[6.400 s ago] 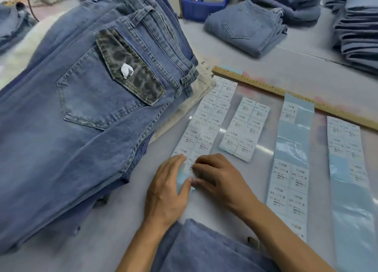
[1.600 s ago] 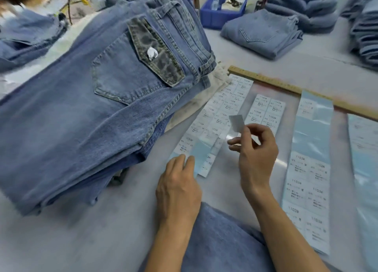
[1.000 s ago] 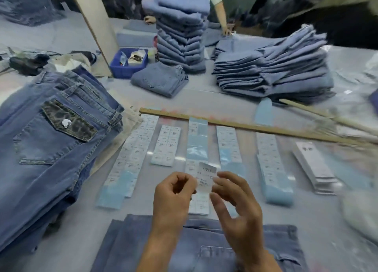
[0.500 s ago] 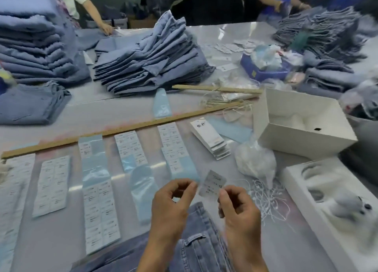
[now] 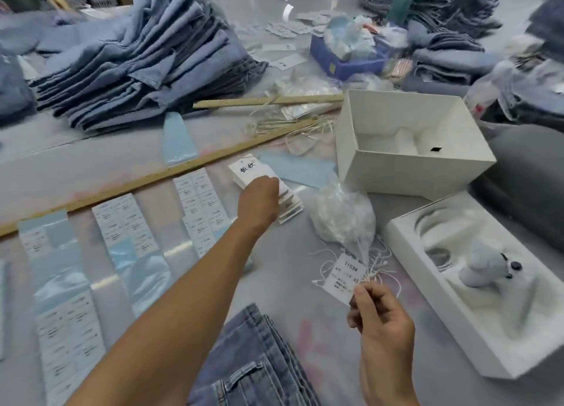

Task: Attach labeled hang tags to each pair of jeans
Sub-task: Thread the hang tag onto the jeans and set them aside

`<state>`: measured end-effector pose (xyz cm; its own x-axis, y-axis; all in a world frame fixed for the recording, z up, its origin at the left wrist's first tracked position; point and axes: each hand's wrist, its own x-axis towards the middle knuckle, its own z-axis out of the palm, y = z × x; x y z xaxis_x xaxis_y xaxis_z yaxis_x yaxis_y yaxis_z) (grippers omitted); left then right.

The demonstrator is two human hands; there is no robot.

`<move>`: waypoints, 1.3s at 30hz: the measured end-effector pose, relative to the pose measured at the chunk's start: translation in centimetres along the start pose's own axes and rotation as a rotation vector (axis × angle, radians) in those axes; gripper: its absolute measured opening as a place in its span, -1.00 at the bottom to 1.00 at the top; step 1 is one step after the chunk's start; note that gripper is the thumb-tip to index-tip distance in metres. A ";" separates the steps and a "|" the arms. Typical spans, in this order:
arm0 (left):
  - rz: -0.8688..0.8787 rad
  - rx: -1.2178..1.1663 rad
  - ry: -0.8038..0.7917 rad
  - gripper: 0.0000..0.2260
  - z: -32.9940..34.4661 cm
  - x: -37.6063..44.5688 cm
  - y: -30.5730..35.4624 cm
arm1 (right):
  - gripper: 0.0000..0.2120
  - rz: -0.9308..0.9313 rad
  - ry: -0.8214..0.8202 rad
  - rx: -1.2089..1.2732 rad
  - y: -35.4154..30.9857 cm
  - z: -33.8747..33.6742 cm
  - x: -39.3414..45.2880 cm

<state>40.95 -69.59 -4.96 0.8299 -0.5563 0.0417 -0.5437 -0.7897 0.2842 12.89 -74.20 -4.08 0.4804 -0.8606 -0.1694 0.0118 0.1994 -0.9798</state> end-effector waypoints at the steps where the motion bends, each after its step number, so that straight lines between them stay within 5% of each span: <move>1: -0.004 -0.011 0.019 -0.93 0.2 -0.2 -0.4 | -0.80 0.008 0.007 -0.003 0.2 -0.2 0.1; 15: 0.101 0.199 0.038 -0.94 -3.1 0.8 -1.0 | -0.79 0.080 0.026 0.035 1.2 -0.9 -0.7; 23: -0.180 -0.345 0.000 -0.78 -3.8 3.2 -2.9 | -0.86 0.080 0.105 0.020 1.0 -2.7 0.5; 27: -0.267 -0.600 -0.028 -0.87 -3.7 3.6 -4.0 | -0.88 0.089 0.109 0.031 1.2 -2.9 0.5; 39: -0.222 -0.672 -0.203 -0.69 -3.5 2.3 -3.8 | -0.68 0.076 0.080 0.016 2.4 -2.8 0.4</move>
<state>45.39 -66.93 -2.58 0.8364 -0.4904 -0.2449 -0.1176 -0.5970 0.7936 10.70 -75.40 -6.81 0.4086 -0.8774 -0.2513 -0.0074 0.2722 -0.9622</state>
